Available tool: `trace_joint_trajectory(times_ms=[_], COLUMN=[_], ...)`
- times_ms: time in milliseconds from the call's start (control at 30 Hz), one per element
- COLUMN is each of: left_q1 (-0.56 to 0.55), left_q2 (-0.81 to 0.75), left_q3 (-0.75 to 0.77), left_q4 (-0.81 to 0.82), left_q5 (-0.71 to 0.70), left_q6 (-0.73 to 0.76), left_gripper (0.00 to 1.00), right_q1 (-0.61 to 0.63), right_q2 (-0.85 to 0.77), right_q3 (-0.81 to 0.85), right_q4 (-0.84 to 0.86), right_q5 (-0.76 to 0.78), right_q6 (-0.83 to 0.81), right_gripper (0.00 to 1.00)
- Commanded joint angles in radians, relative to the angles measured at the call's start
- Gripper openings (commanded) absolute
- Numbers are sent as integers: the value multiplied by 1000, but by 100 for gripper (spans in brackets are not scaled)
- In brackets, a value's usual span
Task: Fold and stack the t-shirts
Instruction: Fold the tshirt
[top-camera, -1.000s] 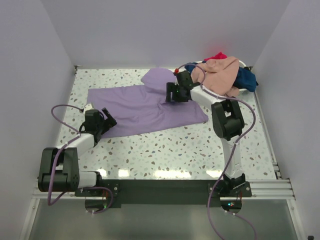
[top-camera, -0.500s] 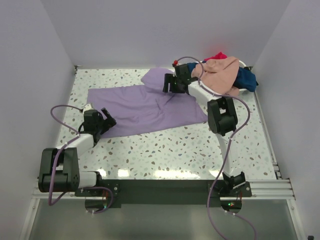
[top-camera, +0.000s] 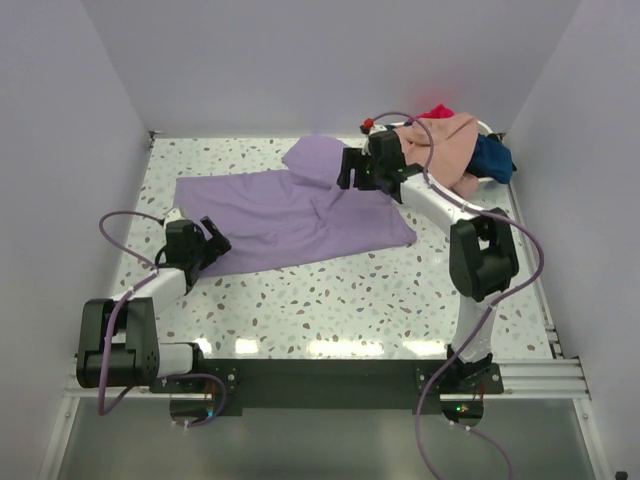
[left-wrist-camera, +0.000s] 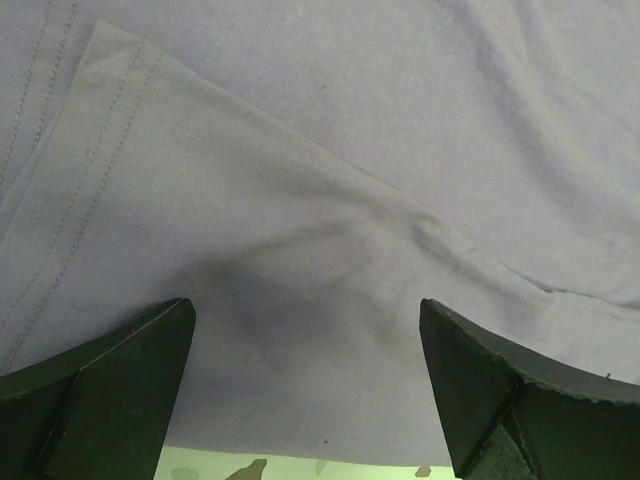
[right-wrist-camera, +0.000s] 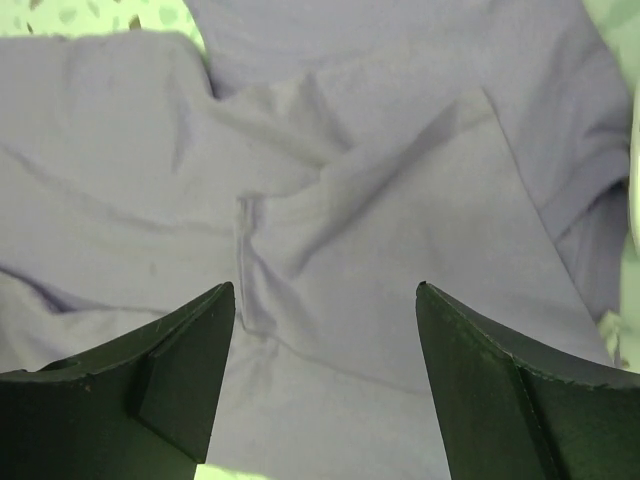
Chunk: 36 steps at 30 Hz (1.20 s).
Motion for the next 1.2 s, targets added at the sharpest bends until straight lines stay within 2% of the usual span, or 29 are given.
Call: trace_joint_trajectory(times_ms=[0,100,500,733,967,1167], left_q1=[16,34,155,163,165,149], left_q2=[4,22,-13,-91,-205,-254], left_q3=[-8,-13,-68,-58,-39,-22], left_q4=[-1,25,18,-45,-120,-134], left_q5=[3,33,115,47,-60,-71], left_q6=[13,-2,-10,-2,7,6], left_gripper=[100,100,100,100,100,100], right_q1=[-3,-3,-3,-3,23,144], right_q2=[-92,-115,-103,-135,-252,-373], right_q3=[-108,-212,-352,-465,-646,-761], right_q4=[-7,-21,-130,-159,-136,-158], right_q5=[25,37,57,43,-4,11], right_q6=[-24,-22,16,64,148,216], right_gripper=[76,76,74,74,74,74])
